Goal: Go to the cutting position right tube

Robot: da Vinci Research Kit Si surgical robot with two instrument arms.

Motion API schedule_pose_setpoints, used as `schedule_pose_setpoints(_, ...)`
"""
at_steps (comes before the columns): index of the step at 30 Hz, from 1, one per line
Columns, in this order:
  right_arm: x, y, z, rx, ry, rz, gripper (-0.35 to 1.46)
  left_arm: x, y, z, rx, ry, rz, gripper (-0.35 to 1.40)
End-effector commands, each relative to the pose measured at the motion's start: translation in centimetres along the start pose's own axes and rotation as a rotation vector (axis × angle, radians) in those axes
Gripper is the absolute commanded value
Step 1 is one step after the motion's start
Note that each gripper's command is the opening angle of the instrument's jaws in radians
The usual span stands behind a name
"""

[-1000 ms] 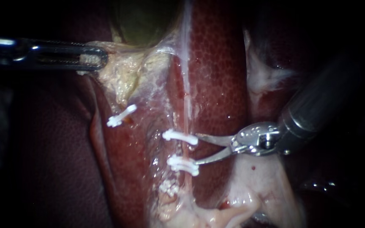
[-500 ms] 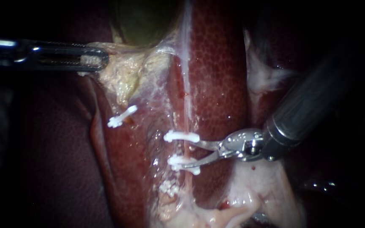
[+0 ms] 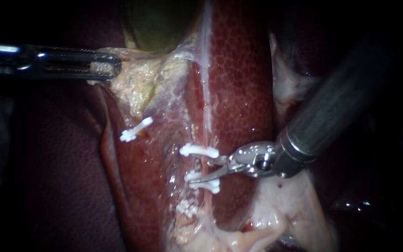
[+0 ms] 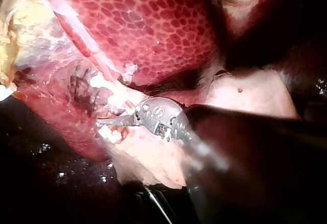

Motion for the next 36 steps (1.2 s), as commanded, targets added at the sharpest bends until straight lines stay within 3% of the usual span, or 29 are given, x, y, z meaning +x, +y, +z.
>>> schedule_pose_setpoints(1, 0.0, 0.0, 0.01, 0.001, 0.001, 0.016, 1.38, 0.0, 0.0, 0.0, -0.003, -0.001, 0.0, -0.35)
schedule_pose_setpoints(13, 0.03, 0.06, 0.17, -0.003, 0.022, 0.128, 1.3, 0.0, -0.01, 0.02, -0.004, -0.001, 0.0, -0.35)
schedule_pose_setpoints(24, -0.02, 0.18, 0.31, -0.011, 0.023, 0.147, 1.28, 0.0, -0.02, 0.02, -0.005, -0.002, 0.0, -0.35)
schedule_pose_setpoints(36, -0.01, 0.2, 0.33, -0.011, 0.023, 0.153, 1.28, 0.0, -0.02, 0.02, -0.005, -0.002, 0.0, -0.35)
